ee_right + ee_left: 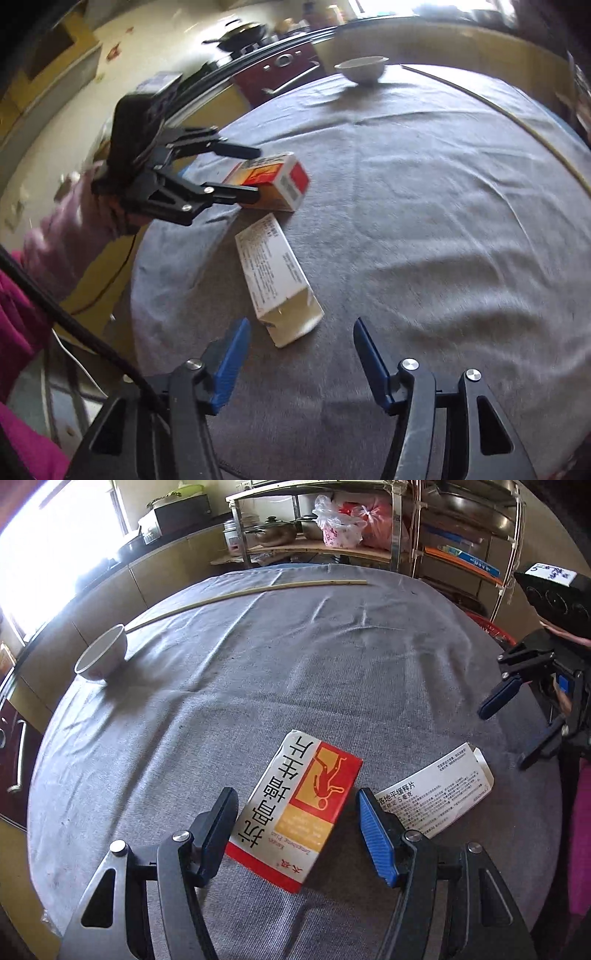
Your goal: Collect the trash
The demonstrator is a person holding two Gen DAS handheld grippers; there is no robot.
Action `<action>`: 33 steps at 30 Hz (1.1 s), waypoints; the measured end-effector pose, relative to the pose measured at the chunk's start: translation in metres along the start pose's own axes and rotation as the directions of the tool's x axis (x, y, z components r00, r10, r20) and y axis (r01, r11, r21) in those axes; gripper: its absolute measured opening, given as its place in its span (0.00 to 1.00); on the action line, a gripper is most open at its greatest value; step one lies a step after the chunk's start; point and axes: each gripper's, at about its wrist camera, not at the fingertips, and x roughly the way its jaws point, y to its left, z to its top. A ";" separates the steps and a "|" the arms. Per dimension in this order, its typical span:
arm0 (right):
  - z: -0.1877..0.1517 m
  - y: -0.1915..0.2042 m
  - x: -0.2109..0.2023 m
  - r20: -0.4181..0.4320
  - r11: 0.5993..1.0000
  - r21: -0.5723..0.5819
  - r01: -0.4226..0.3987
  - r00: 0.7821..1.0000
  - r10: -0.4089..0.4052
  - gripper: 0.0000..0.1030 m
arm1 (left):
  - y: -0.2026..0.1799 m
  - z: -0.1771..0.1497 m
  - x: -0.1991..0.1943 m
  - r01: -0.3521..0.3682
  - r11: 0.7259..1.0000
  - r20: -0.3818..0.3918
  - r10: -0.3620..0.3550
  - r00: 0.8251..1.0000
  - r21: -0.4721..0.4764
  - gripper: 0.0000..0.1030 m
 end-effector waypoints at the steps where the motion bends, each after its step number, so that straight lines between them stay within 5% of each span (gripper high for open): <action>1: 0.003 0.004 0.005 -0.010 1.000 -0.028 0.003 1.000 -0.003 0.63 | 0.002 -0.002 0.000 0.014 1.000 0.009 -0.014 1.000 -0.017 0.62; 8: 0.018 0.020 0.039 -0.080 0.983 -0.180 0.042 0.995 -0.057 0.70 | 0.011 -0.015 -0.009 0.033 0.992 0.053 -0.026 0.998 -0.124 0.55; 13: 0.028 0.028 0.052 -0.040 0.976 -0.206 0.074 0.996 -0.084 0.70 | 0.021 -0.024 -0.019 0.017 0.961 0.057 -0.001 0.998 -0.274 0.55; 14: 0.029 0.031 0.054 -0.029 0.973 -0.214 0.083 0.995 -0.092 0.68 | 0.022 -0.025 -0.020 0.010 0.956 0.053 0.006 0.999 -0.293 0.54; 15: 0.029 0.033 0.055 -0.018 0.971 -0.221 0.096 0.995 -0.103 0.52 | 0.021 -0.027 -0.022 0.002 0.949 0.050 0.014 0.999 -0.315 0.54; 16: 0.029 0.033 0.055 -0.013 0.970 -0.220 0.102 0.994 -0.107 0.50 | 0.021 -0.028 -0.023 -0.009 0.941 0.047 0.027 0.999 -0.338 0.54; 24: 0.010 0.018 0.032 0.011 0.994 -0.081 0.078 0.997 -0.077 0.45 | 0.005 -0.029 -0.047 -0.114 0.860 0.005 0.135 0.991 -0.497 0.48; 33: -0.033 -0.012 -0.020 0.065 0.989 0.056 0.134 0.988 -0.138 0.45 | -0.046 -0.044 -0.053 -0.197 0.788 -0.073 0.190 0.979 -0.584 0.48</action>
